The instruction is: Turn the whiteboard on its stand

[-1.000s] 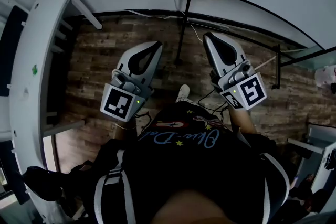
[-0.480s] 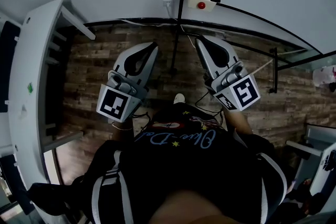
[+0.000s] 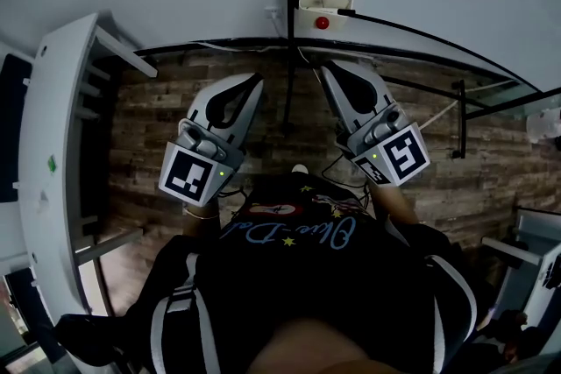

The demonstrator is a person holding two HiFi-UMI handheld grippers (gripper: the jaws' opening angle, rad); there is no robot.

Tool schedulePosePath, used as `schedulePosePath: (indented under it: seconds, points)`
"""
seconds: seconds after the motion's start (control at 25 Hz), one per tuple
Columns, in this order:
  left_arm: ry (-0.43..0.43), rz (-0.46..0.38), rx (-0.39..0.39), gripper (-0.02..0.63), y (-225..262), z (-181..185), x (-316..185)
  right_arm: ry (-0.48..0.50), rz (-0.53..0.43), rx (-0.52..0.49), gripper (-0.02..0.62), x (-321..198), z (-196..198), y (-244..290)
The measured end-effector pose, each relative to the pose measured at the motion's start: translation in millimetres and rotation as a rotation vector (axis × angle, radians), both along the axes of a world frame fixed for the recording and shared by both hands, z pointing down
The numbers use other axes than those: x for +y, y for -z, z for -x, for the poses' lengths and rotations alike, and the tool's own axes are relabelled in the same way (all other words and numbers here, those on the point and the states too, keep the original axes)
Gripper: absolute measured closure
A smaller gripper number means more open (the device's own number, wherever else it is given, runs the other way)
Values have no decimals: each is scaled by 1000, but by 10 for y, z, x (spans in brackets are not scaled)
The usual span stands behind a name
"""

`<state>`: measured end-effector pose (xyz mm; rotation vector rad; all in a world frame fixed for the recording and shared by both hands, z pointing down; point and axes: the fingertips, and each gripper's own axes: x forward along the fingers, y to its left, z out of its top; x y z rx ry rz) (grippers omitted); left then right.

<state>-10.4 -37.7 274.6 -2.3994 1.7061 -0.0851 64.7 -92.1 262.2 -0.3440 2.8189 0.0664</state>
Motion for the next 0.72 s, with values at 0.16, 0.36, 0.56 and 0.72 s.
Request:
schedulePosePath:
  seconds: [0.16, 0.36, 0.56, 0.72]
  points:
    - [8, 11, -3, 581, -3, 0, -95, 9, 11, -7, 572, -100, 10, -18]
    - [4, 29, -5, 581, -26, 11, -206, 10, 22, -13, 572, -192, 9, -53]
    - [-22, 22, -5, 580, 26, -28, -306, -11, 21, -15, 572, -235, -35, -28]
    - [-64, 4, 4, 580, 57, -62, -392, -41, -2, -9, 572, -238, -48, -3]
